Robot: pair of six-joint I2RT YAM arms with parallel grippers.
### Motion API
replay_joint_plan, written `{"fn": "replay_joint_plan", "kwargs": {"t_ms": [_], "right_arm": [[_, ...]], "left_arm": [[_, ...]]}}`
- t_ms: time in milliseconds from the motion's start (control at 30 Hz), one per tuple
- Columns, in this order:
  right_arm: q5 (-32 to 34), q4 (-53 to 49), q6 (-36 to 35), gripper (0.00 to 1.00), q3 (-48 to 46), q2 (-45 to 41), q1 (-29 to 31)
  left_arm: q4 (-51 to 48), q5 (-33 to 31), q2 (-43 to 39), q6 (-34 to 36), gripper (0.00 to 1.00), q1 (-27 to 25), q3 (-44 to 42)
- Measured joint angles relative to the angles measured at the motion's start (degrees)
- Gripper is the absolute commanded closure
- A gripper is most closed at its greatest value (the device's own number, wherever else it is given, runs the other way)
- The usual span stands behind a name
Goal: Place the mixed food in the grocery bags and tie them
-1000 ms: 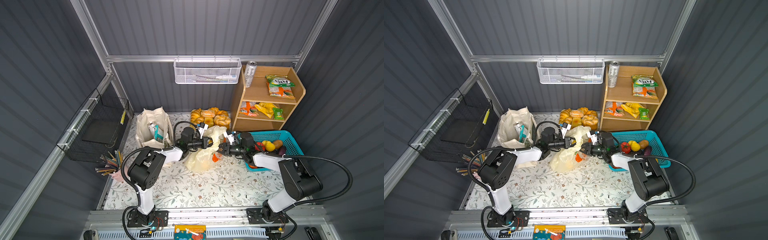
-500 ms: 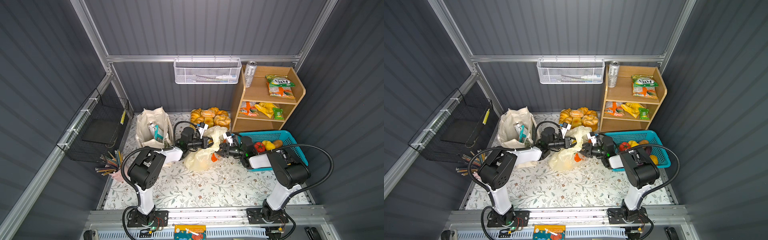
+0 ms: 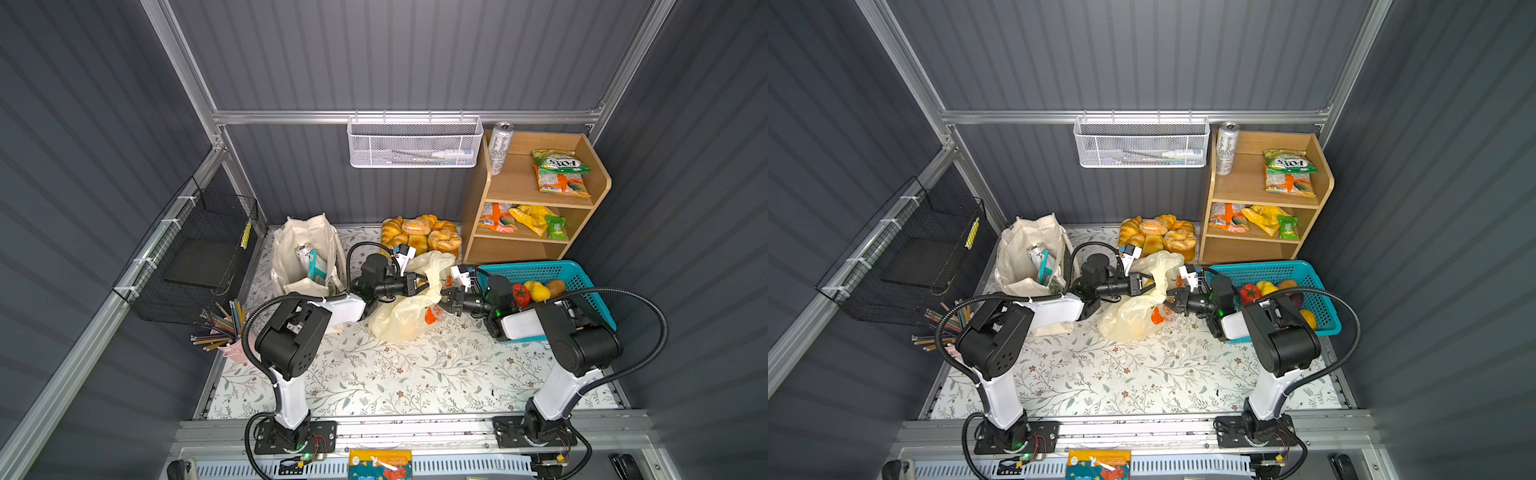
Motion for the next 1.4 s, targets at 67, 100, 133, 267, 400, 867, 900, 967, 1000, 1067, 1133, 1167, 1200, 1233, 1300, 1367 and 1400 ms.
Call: {"fn": "replay_joint_plan", "kwargs": {"t_ms": [67,100,133,267,400,867,900,967,1000,1067,1133,1167,1200,1233,1300,1367,1400], "right_arm": [[0.96,-3.37,-1.79,1.0,-1.25,-2.69,-1.27],[1.77,-5.88,-3.34,1.0,-1.66,-4.35,-1.86],[2.4,-8.13,-4.46,1.0,-1.88,-5.68,-2.27],[5.53,-18.23,-10.49,1.0,-2.16,-11.56,-3.37],[8.26,-25.07,-14.8,1.0,-2.19,-14.6,-4.87],[14.6,-36.83,-19.43,1.0,-0.76,-18.32,-6.38],[14.99,-37.97,-19.69,1.0,-0.2,-18.23,-6.27],[16.0,-39.71,-20.24,1.0,0.7,-18.23,-6.16],[16.63,-40.5,-20.48,1.0,1.09,-18.23,-6.16],[17.81,-41.55,-20.65,1.0,1.31,-18.29,-6.16],[18.69,-42.21,-20.63,1.0,1.33,-18.67,-6.16],[19.26,-42.66,-20.61,1.0,1.33,-19.04,-6.19],[19.76,-42.82,-20.61,1.0,1.33,-19.41,-6.25],[20.17,-42.86,-20.59,1.0,1.33,-19.63,-6.32],[20.85,-42.91,-20.44,1.0,1.33,-19.85,-6.51],[21.0,-42.8,-20.35,1.0,1.33,-19.82,-6.56],[21.05,-42.71,-20.26,1.0,1.33,-19.82,-6.56]], "left_arm": [[-0.09,0.02,-0.24,-0.28,1.0,0.68,0.0],[-0.24,0.04,-0.55,-0.35,1.0,1.2,0.0],[-0.5,0.11,-0.96,-0.35,1.0,1.68,0.0],[-2.29,0.46,-4.11,-0.24,1.0,3.87,-0.02],[-3.56,1.4,-6.84,0.31,1.0,5.31,-0.09],[10.4,9.99,-2.49,-10.12,1.0,6.69,-2.19],[15.17,10.64,-0.74,-13.53,1.0,6.54,-2.19],[24.87,11.45,2.73,-20.35,1.0,6.45,-2.05],[28.79,11.65,4.35,-23.63,1.0,6.49,-1.84],[33.81,11.8,6.43,-28.44,1.0,6.69,-1.73],[35.56,11.52,6.78,-31.04,1.0,7.06,-1.73],[35.41,11.41,6.54,-31.23,1.0,7.23,-1.73],[33.86,11.37,5.88,-30.8,1.0,7.41,-1.73],[31.15,11.32,4.94,-29.7,1.0,7.48,-1.68],[19.65,11.04,1.75,-23.61,1.0,7.54,-0.42],[4.74,9.53,-1.62,-14.73,1.0,7.45,3.45],[-3.93,7.76,-3.37,-9.14,1.0,7.45,6.36]]}}
